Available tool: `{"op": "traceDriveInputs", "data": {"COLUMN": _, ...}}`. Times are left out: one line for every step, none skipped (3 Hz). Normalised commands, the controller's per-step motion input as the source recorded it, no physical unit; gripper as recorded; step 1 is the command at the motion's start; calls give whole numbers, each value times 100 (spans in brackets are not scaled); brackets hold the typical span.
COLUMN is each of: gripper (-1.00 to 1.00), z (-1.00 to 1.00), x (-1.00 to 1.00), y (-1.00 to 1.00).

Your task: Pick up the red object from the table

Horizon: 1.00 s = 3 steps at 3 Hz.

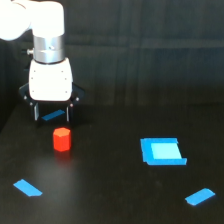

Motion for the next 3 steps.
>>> {"op": "traceDriveInputs", "data": {"gripper": 100, "z": 19, "x": 23, "y": -94}}
{"op": "traceDriveInputs", "data": {"gripper": 100, "z": -5, "x": 45, "y": -97}}
{"op": "traceDriveInputs", "data": {"gripper": 96, "z": -14, "x": 12, "y": -89}}
